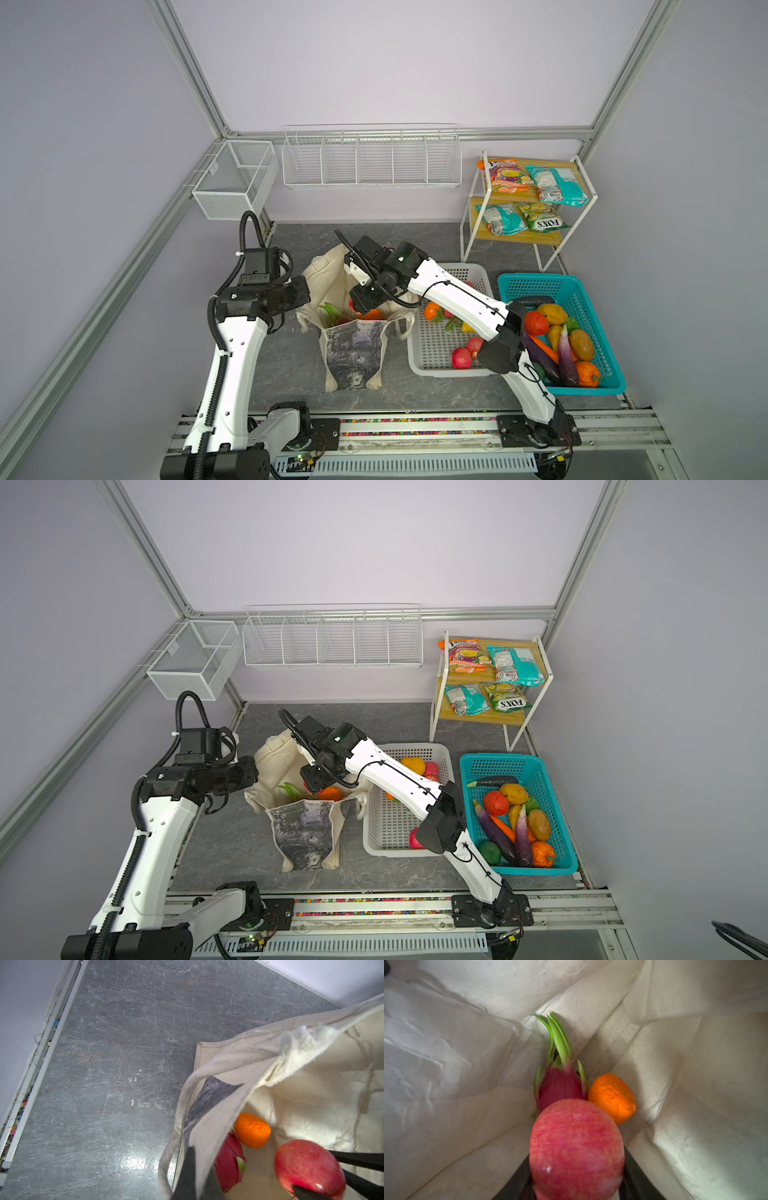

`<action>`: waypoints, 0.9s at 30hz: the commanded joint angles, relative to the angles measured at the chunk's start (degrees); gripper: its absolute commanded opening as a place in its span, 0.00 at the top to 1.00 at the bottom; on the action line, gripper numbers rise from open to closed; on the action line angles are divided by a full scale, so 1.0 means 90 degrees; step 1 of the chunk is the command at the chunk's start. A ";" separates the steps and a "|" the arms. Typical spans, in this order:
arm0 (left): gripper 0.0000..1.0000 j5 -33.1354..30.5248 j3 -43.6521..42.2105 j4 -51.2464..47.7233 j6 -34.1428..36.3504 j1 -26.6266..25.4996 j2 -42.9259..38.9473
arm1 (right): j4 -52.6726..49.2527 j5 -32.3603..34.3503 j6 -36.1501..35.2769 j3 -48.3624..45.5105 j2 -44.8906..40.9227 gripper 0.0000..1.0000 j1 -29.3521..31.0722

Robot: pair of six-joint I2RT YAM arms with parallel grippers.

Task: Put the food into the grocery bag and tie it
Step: 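Lower the red apple into the tote and open the right gripper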

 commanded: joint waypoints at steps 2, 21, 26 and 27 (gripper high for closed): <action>1.00 0.0076 0.0164 -0.0123 0.0046 0.0042 -0.0119 | 0.0009 -0.0197 -0.0112 -0.0100 0.0160 0.50 -0.0016; 1.00 0.0116 0.0091 -0.0074 0.0056 0.0050 -0.0112 | 0.0267 -0.0208 0.0071 -0.0207 0.0780 0.44 0.0040; 1.00 0.0135 0.0077 -0.0063 0.0065 0.0049 -0.0119 | 0.0298 -0.0150 0.0093 -0.0236 0.0801 0.42 0.0049; 1.00 0.0135 0.0076 -0.0069 0.0066 0.0047 -0.0110 | 0.0304 -0.0147 0.0098 -0.0236 0.0792 0.41 0.0049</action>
